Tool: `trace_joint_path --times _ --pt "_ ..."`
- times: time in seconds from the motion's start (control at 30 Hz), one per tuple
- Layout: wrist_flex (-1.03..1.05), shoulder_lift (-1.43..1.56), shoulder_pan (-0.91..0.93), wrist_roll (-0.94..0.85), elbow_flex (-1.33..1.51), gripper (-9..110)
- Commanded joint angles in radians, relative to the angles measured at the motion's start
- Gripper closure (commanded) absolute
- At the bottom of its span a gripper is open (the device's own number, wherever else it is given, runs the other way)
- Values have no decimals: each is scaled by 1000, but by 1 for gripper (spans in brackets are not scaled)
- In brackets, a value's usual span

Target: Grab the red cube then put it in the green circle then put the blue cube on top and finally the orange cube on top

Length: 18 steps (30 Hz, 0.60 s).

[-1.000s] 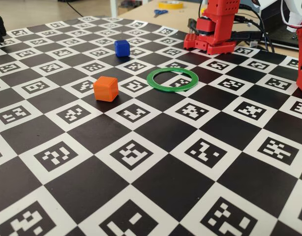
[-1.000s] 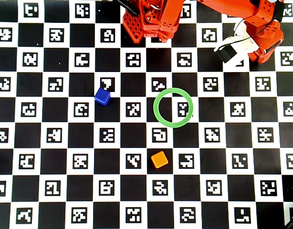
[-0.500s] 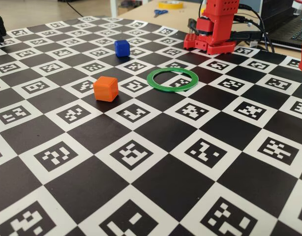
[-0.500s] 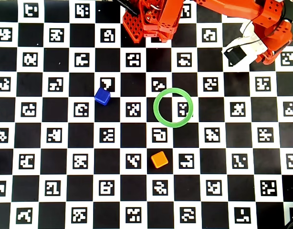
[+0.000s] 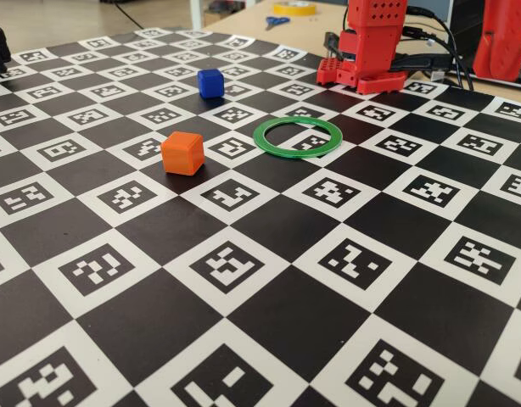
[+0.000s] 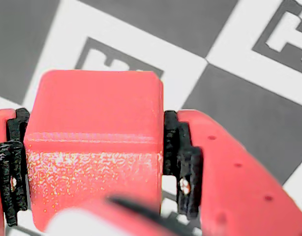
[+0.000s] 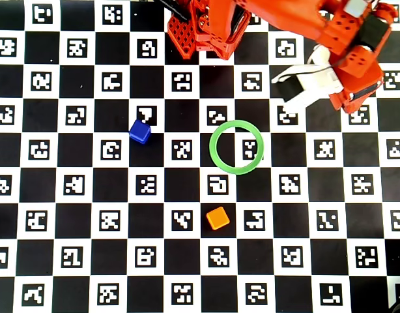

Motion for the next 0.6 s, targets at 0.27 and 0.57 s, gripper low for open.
trace_joint_path --times 0.27,0.57 --pt "-9 265 339 -156 178 86" --pt "-86 295 511 -155 313 86"
